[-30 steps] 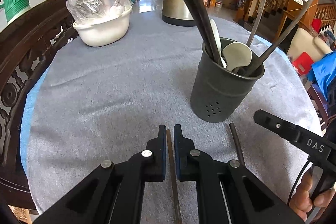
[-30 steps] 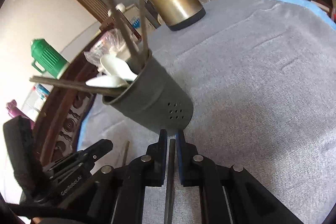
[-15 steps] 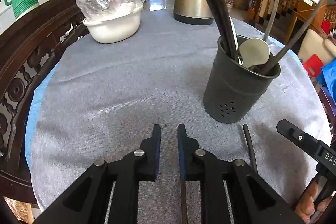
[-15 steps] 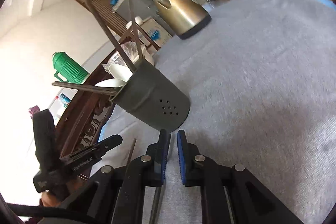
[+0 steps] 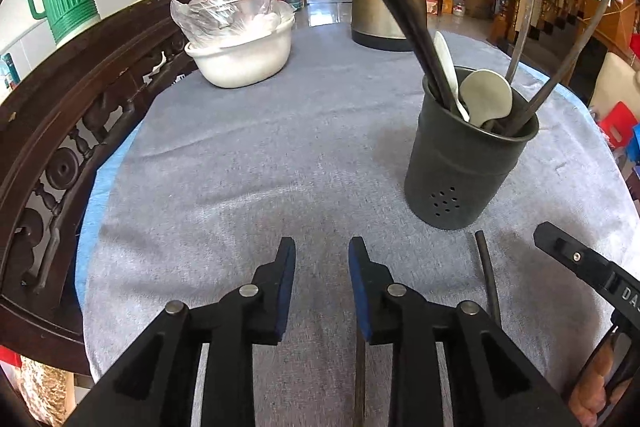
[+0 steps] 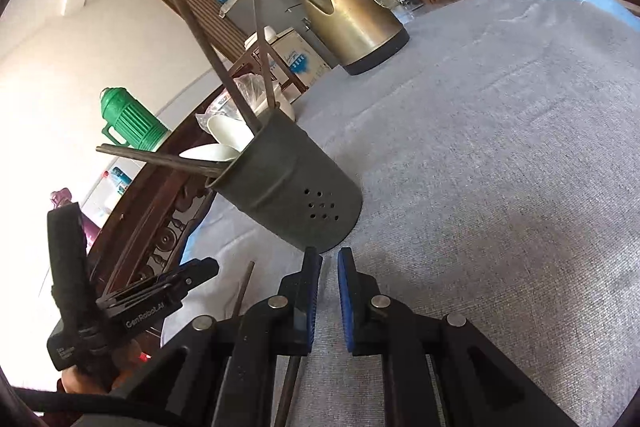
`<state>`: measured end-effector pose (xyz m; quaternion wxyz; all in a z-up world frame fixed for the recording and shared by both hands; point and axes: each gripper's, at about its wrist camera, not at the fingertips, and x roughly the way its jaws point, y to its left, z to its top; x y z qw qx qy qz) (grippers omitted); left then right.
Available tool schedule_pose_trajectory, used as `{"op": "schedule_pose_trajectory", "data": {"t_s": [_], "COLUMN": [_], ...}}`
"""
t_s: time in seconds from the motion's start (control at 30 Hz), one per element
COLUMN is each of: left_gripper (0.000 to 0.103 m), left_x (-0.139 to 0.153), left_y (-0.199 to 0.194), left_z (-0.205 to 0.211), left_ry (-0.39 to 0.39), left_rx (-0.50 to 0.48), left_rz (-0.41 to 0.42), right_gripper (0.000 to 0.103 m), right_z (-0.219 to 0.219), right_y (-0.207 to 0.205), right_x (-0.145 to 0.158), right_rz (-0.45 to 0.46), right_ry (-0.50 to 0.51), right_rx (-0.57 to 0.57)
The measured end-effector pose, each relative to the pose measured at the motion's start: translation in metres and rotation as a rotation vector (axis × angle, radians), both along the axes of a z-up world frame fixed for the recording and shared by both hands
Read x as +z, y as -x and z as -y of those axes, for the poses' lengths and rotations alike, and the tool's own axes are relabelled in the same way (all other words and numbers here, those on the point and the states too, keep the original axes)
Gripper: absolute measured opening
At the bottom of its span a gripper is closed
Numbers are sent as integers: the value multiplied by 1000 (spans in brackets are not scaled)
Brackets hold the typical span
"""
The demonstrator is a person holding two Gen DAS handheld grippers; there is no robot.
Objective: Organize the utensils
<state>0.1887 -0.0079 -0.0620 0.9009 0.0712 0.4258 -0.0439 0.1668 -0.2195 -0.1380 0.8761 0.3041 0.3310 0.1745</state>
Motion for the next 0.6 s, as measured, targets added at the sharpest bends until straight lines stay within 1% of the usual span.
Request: {"op": "schedule_pose_trajectory", "data": {"t_s": [0.27, 0.4, 0.47, 0.6], "left_gripper": [40, 42, 45, 47], "left_x": [14, 19, 21, 22], "left_y": [11, 11, 10, 10], "left_z": [5, 2, -1, -5], "left_ry": [-57, -62, -55, -44], "left_rx": [-11, -4, 4, 13], "left_rz": [47, 59, 60, 58], "right_gripper": [13, 13, 13, 13], "right_z": [-1, 0, 0, 0], "right_y": [-1, -3, -4, -5], "right_x": [-2, -3, -5, -5], "right_rz": [-8, -16, -22, -28], "right_ry": [7, 1, -6, 0], "right_rx": [2, -2, -2, -2]}}
